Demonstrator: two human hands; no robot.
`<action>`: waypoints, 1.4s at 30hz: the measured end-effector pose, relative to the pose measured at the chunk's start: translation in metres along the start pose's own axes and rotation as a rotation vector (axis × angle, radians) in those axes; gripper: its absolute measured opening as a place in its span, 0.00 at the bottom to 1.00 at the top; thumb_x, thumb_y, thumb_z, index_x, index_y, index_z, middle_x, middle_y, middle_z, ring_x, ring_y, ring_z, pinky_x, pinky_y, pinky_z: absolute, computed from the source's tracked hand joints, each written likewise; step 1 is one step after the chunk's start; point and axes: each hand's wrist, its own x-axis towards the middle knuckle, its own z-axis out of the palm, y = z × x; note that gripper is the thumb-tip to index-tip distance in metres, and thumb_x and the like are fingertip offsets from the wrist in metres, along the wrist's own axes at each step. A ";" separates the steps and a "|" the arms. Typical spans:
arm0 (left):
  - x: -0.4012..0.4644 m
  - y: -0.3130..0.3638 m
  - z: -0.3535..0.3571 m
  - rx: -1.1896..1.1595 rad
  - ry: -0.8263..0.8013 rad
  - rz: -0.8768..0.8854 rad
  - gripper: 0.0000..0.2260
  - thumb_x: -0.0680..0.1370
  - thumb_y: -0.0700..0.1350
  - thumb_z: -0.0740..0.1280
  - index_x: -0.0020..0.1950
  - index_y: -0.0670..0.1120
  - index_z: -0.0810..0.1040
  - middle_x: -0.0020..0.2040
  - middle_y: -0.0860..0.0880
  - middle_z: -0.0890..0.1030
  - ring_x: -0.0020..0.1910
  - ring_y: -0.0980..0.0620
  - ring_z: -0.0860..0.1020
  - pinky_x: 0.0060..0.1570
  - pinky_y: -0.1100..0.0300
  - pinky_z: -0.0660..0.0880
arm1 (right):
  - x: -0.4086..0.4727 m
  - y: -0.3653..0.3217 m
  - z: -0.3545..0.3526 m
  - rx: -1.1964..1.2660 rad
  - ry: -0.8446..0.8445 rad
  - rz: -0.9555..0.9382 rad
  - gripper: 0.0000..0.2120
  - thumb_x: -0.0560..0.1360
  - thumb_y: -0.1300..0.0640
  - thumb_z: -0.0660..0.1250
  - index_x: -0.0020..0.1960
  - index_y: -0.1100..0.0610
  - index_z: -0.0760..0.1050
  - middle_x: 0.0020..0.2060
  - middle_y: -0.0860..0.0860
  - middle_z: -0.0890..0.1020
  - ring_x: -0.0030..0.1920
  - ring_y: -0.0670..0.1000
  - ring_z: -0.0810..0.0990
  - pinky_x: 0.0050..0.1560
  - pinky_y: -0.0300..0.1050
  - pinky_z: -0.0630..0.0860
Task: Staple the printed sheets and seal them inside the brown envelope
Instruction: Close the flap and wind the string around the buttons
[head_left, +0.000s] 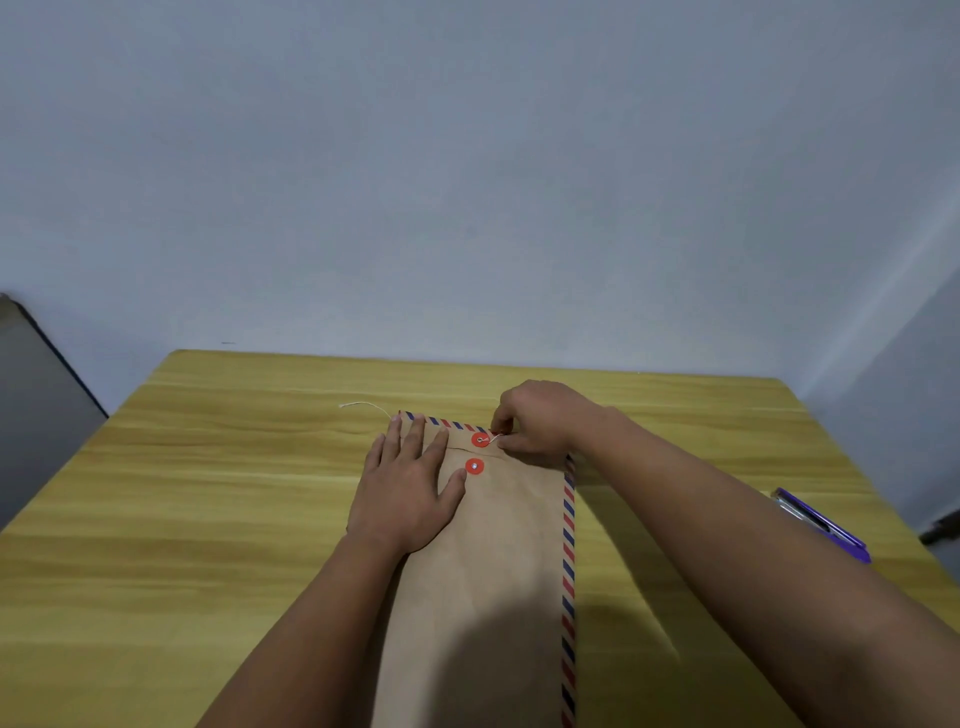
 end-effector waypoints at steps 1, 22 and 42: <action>0.000 0.000 0.000 0.001 -0.001 0.000 0.33 0.79 0.67 0.47 0.81 0.53 0.59 0.83 0.46 0.55 0.82 0.44 0.44 0.80 0.46 0.47 | 0.002 -0.003 0.001 -0.062 0.011 -0.017 0.11 0.78 0.48 0.66 0.53 0.50 0.85 0.47 0.47 0.85 0.49 0.52 0.82 0.46 0.50 0.81; 0.000 0.000 0.002 -0.023 0.018 0.008 0.33 0.80 0.66 0.50 0.82 0.53 0.58 0.82 0.46 0.57 0.82 0.43 0.46 0.79 0.45 0.49 | -0.018 0.038 0.000 0.558 0.532 0.609 0.06 0.72 0.54 0.72 0.39 0.52 0.78 0.38 0.45 0.83 0.43 0.51 0.83 0.46 0.51 0.81; 0.001 -0.001 0.003 -0.029 0.019 -0.003 0.33 0.79 0.67 0.49 0.81 0.53 0.58 0.82 0.46 0.57 0.82 0.43 0.46 0.79 0.46 0.50 | -0.020 0.019 -0.029 1.230 0.786 0.518 0.01 0.71 0.68 0.74 0.43 0.65 0.83 0.43 0.57 0.88 0.44 0.49 0.85 0.48 0.39 0.80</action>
